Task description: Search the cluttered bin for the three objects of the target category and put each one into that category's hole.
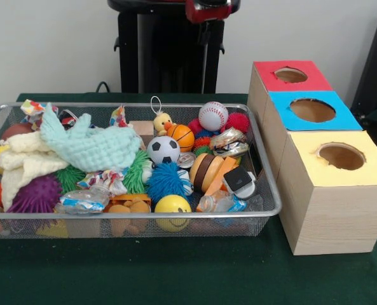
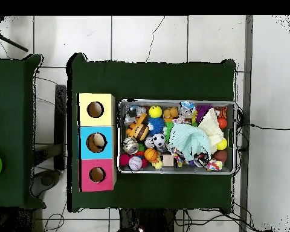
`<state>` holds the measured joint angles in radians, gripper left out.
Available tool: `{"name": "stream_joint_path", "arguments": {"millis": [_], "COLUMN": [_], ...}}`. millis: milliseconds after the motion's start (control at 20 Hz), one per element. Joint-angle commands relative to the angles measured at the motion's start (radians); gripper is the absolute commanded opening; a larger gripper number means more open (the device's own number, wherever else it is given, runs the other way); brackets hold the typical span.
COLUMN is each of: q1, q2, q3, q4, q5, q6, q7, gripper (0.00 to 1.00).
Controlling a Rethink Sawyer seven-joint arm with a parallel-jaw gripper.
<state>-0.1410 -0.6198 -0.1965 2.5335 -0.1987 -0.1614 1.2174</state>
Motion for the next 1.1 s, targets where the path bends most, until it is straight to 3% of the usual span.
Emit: {"name": "stream_joint_path", "arguments": {"millis": [50, 250, 600, 750, 900, 1050, 1100], "q1": [0.011, 0.024, 0.092, 0.088, 0.067, 0.089, 0.053], "q2": [-0.169, -0.256, -0.329, -0.305, -0.266, -0.221, -0.214], "q3": [0.049, 0.054, 0.095, 0.141, 0.201, 0.186, 0.232], "q4": [-0.005, 0.012, -0.102, -0.139, -0.186, -0.242, -0.237], "q5": [-0.015, 0.024, 0.098, 0.124, 0.089, 0.106, 0.114], "q6": [0.239, 0.325, 0.471, 0.444, 0.426, 0.450, 0.428], "q7": [0.110, 0.149, 0.191, 0.200, 0.129, 0.157, 0.144], "gripper": [0.00, 0.00, 0.00, 0.00, 0.00, 0.00, 0.00]}}
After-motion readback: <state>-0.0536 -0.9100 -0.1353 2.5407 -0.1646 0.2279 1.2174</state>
